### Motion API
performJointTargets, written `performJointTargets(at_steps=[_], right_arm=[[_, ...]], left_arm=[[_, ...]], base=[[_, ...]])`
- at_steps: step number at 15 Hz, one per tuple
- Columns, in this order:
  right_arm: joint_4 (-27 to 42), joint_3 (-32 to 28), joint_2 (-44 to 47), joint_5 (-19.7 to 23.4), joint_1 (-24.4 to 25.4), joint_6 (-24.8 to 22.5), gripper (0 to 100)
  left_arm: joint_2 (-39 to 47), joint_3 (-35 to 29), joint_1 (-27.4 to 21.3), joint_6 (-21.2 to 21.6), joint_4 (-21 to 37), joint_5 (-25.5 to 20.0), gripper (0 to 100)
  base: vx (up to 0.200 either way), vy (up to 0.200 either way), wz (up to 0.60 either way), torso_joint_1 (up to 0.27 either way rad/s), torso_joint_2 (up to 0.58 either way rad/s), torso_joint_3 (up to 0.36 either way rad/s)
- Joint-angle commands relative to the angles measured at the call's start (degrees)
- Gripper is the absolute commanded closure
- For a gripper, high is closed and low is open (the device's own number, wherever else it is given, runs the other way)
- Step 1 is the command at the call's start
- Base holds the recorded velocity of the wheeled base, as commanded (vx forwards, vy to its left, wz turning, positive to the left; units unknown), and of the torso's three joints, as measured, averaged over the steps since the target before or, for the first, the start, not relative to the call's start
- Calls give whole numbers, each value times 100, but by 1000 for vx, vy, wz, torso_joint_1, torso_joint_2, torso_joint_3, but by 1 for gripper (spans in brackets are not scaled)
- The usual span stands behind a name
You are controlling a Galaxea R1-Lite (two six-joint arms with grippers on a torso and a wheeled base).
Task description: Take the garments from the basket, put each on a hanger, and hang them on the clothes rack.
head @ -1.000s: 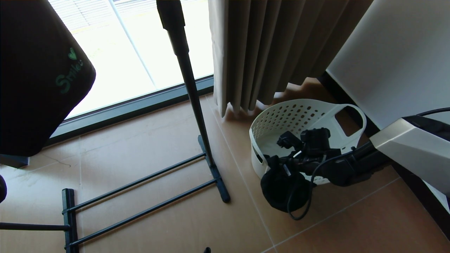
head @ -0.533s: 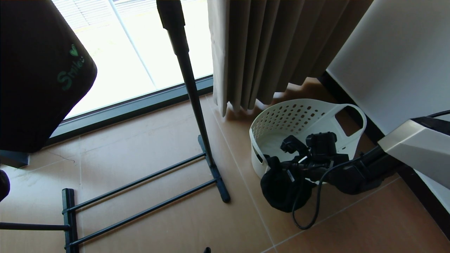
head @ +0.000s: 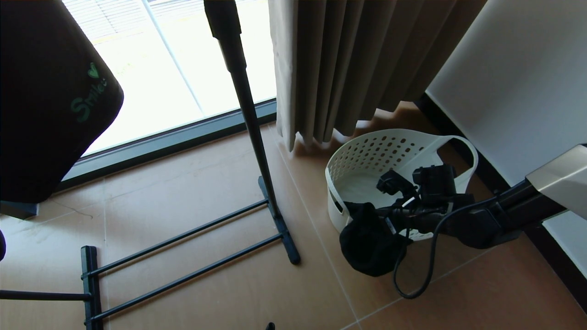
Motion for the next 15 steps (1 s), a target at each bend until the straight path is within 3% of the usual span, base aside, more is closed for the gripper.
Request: performJointTargets(at_steps=[1, 4, 7, 10, 15], right_arm=[[-15, 11, -71, 1, 12, -1, 100], [-85, 389, -457, 27, 12, -28, 100], [-964, 1374, -1160, 256, 65, -36, 100], [-1078, 1989, -1705, 440, 241, -203, 100], [-1104, 2516, -2145, 713, 399, -353, 100]], left_arm=[[-2, 0, 2, 4, 0, -1, 0], [-2, 0, 2, -5, 0, -1, 0], [-2, 0, 2, -5, 0, -1, 0], [-2, 0, 2, -5, 0, -1, 0], [-2, 0, 2, -14, 0, 16, 0]], base=[[0, 0, 0, 0, 0, 0], [0, 0, 0, 0, 0, 0], [0, 0, 0, 0, 0, 0], [0, 0, 0, 0, 0, 0], [0, 0, 0, 0, 0, 0]])
